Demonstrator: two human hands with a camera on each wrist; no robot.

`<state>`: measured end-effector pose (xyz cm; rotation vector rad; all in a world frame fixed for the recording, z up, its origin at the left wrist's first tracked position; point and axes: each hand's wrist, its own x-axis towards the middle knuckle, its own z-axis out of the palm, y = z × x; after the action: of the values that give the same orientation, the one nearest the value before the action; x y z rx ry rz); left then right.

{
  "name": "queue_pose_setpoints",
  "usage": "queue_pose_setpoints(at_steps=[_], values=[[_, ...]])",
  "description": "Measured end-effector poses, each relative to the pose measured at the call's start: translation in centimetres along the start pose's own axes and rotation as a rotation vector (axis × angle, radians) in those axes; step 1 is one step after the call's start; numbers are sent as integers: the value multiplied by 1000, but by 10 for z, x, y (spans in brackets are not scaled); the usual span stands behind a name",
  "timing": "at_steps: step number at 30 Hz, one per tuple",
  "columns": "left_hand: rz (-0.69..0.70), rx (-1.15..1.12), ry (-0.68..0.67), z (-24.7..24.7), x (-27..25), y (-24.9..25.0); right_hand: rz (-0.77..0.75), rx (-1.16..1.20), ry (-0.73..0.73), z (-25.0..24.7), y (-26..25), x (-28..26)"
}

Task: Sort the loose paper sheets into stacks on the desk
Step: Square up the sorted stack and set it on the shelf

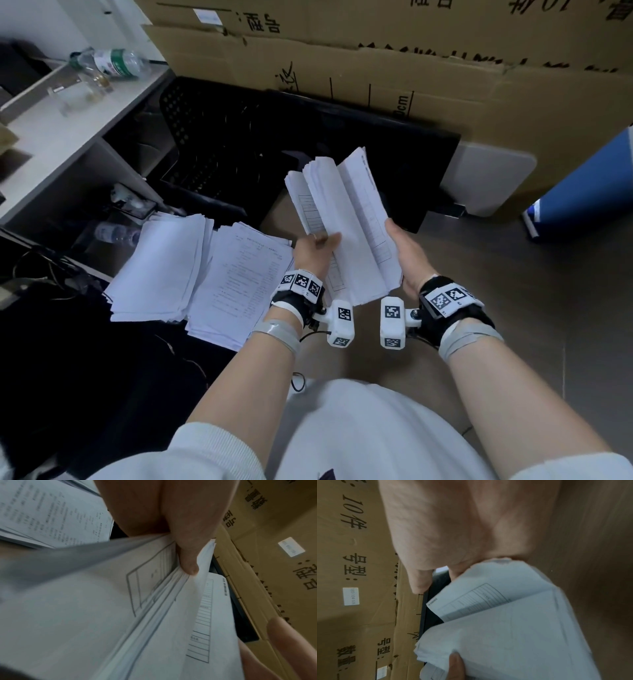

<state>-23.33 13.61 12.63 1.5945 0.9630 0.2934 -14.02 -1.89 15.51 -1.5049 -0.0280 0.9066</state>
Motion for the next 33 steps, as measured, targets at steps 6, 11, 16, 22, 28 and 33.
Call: queue_pose_setpoints(at_steps=[6, 11, 16, 22, 28, 33], values=[[1, 100, 25, -11, 6, -10, 37, -3, 30, 14, 5, -4], [-14, 113, 3, -23, 6, -13, 106, 5, 41, 27, 9, -2], [-36, 63, 103, -42, 8, -23, 146, -20, 48, 47, 10, -2], [23, 98, 89, -75, 18, -27, 152, -79, 58, 82, 11, 4], [7, 59, 32, -119, 37, -35, 204, -109, 115, 136, 15, 10], [30, 39, -22, -163, 61, -46, 160, -82, 118, 185, 15, 12]])
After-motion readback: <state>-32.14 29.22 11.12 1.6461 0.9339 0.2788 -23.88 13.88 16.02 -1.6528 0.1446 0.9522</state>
